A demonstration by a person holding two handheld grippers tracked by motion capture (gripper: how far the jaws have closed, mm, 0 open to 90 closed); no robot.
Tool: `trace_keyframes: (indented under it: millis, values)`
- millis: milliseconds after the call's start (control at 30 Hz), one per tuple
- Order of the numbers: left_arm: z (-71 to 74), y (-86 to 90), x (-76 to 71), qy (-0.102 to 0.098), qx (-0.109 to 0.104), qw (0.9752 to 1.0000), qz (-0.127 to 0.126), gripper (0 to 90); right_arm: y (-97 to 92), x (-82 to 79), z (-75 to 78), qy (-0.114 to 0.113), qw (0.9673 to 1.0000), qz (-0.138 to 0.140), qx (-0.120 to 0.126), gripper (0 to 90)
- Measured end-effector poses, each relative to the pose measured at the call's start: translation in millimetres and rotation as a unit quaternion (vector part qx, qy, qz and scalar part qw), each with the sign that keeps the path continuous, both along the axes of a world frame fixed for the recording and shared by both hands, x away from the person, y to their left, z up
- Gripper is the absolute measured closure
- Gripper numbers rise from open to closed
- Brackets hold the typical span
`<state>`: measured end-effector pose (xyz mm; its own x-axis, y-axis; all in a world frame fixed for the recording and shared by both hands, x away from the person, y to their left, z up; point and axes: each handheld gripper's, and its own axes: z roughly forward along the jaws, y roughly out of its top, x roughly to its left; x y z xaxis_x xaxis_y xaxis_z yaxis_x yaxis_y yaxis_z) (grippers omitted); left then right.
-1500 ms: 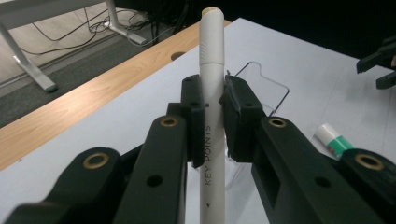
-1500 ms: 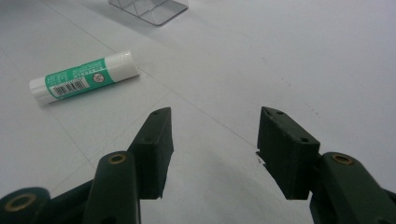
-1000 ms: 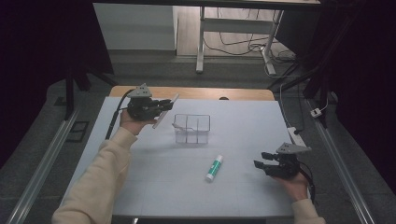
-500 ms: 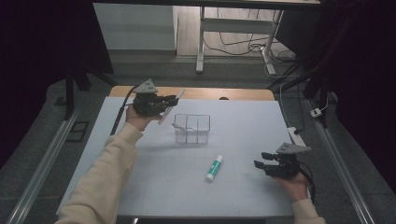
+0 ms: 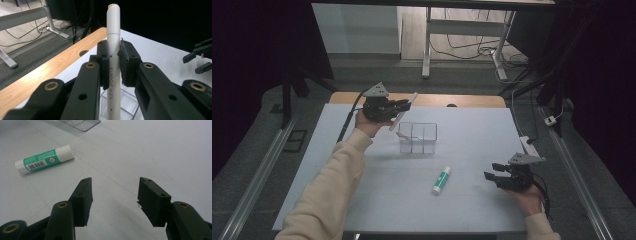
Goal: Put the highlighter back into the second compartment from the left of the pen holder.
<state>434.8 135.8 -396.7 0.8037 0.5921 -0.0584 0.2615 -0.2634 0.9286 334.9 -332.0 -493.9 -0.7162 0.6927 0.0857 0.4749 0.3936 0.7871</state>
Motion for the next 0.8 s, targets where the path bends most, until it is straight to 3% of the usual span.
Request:
trace_keyframes:
  millis: [800]
  values:
    - [0.2, -28.8, 8.4, -0.005, 0.004, 0.9997, -0.024, 79.1, -1.2, -0.3, -1.6, 0.001, 1.0000, -0.003, -0.001, 44.9]
